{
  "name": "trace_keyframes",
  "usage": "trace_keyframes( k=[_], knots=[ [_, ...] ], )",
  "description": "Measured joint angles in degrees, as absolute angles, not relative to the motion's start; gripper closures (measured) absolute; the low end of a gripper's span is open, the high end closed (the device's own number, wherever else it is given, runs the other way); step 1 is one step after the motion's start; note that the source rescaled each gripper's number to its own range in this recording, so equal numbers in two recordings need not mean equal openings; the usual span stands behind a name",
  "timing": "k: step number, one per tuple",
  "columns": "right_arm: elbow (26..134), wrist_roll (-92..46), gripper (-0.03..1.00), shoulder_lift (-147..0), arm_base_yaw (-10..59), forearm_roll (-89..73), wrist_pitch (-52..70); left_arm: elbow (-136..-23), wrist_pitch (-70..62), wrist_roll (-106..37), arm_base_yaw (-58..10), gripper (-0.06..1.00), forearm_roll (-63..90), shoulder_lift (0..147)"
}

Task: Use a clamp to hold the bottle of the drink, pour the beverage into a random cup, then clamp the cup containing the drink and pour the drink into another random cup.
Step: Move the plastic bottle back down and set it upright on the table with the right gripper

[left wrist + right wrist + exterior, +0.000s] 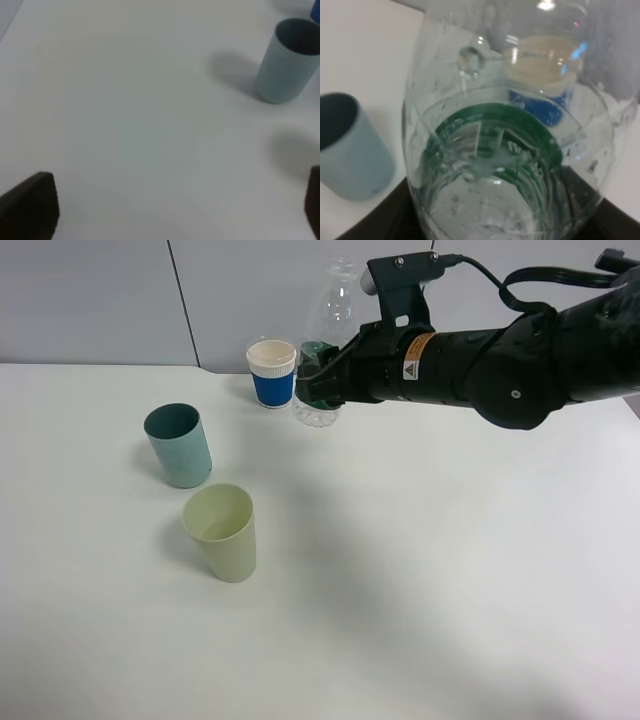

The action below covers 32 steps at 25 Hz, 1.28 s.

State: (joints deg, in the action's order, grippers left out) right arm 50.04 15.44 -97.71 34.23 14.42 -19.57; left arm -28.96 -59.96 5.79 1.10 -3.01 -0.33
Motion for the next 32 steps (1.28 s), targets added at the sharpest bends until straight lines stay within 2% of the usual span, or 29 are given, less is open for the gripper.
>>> trace_keyframes(
  k=[8,15,27,32],
  knots=[
    [44.89,12.55,0.97,-97.71,29.9,14.42,-28.24,-28.96,-59.96,5.79,1.1,-0.06,-3.01,-0.33],
    [42.82,4.43,0.97,-100.37,26.13,11.98,-35.07,-28.96,-59.96,5.79,1.1,-0.06,-3.01,-0.33],
    [42.93,-2.11,0.97,-112.23,25.98,1.55,-46.37,-28.96,-59.96,5.79,1.1,-0.06,-3.01,-0.33],
    [42.93,-2.16,0.97,-114.71,25.98,1.01,-46.93,-28.96,-59.96,5.79,1.1,-0.06,-3.01,-0.33]
  ],
)
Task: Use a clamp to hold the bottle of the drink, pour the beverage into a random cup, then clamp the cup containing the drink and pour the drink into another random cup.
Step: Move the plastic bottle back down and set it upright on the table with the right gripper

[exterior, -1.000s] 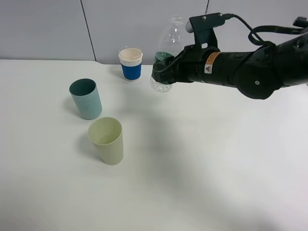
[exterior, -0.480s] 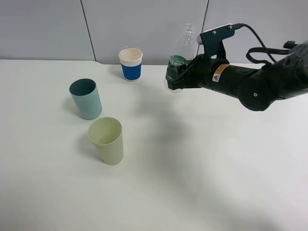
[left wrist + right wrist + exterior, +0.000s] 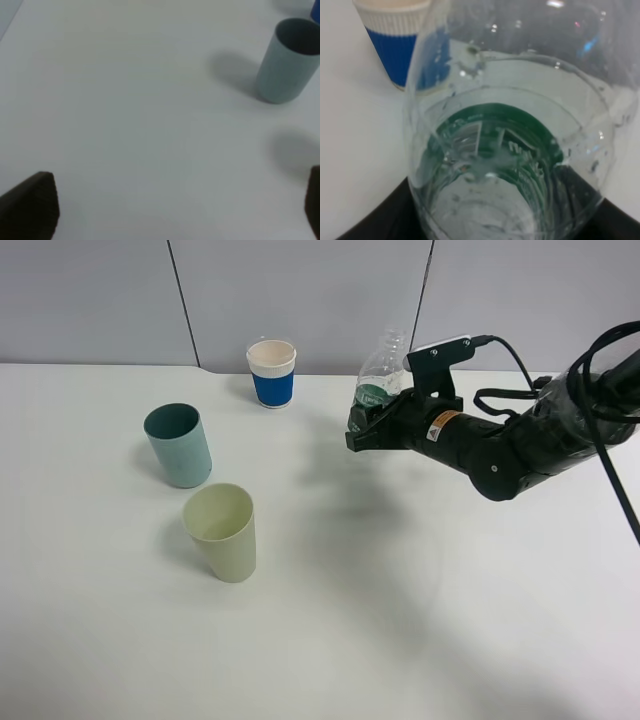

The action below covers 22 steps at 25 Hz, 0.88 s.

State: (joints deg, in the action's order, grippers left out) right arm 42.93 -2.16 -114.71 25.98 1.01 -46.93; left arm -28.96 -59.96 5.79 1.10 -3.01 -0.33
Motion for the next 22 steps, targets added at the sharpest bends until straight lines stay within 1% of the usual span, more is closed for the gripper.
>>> trace_keyframes(
  k=[22],
  knots=[
    [42.93,-3.51,0.97,-114.97,25.98,0.56,-46.2,-28.96,-59.96,5.79,1.1,-0.06,-3.01,-0.33]
  ],
)
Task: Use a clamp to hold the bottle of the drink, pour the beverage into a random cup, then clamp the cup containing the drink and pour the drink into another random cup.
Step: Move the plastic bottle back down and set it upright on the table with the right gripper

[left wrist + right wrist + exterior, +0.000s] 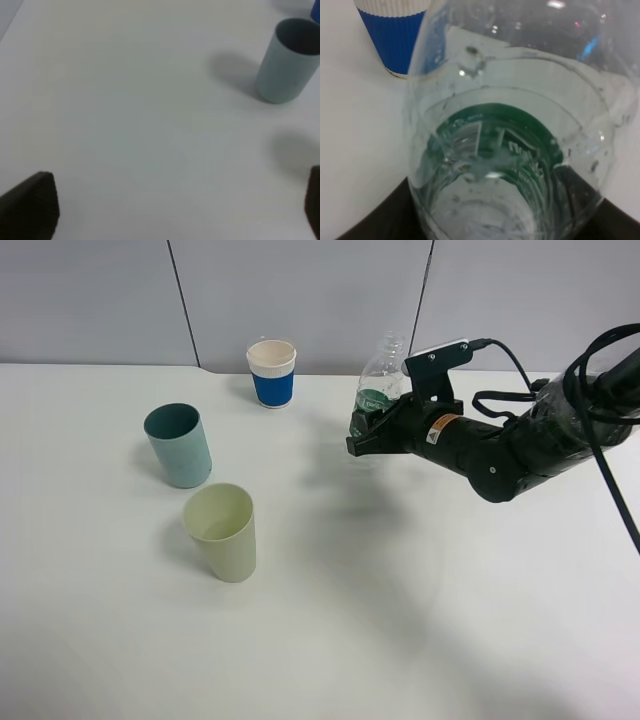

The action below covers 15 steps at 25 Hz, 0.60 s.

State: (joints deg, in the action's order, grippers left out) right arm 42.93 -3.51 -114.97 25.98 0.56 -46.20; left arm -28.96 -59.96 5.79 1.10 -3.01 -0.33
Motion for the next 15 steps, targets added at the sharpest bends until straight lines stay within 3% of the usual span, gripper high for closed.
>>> trace_keyframes(
  k=[15],
  knots=[
    [42.98,-10.08,0.97,-118.05,26.72,0.72,-47.98,-28.96,-59.96,5.79,1.1,-0.06,-3.01,-0.33]
  ],
)
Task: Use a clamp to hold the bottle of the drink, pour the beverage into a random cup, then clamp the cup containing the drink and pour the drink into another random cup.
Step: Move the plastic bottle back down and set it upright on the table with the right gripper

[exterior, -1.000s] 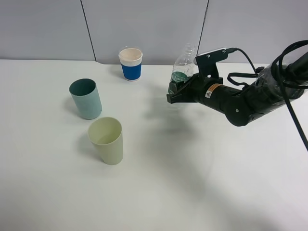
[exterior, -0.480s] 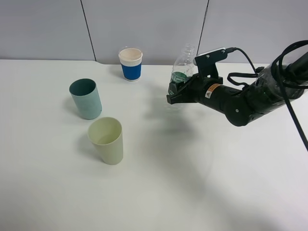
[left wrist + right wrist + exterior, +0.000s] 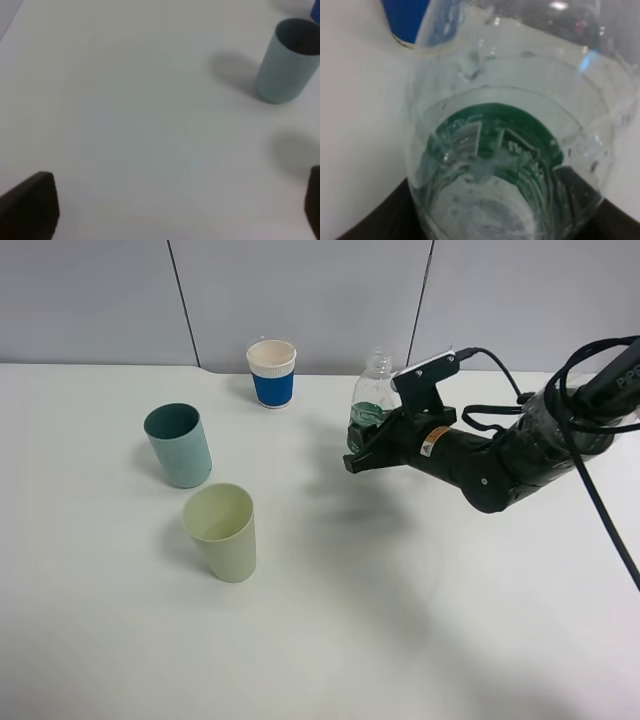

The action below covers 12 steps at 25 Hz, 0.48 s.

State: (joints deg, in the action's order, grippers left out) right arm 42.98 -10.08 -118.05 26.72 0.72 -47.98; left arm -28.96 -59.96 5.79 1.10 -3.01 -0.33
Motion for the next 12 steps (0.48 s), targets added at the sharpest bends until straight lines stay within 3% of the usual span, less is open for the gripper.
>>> trace_keyframes(
  k=[12],
  knots=[
    [42.98,-12.15,0.97,-118.11,26.8,0.9,-48.03,-28.96,-59.96,5.73,1.1,-0.06,-3.01,-0.33]
  ],
)
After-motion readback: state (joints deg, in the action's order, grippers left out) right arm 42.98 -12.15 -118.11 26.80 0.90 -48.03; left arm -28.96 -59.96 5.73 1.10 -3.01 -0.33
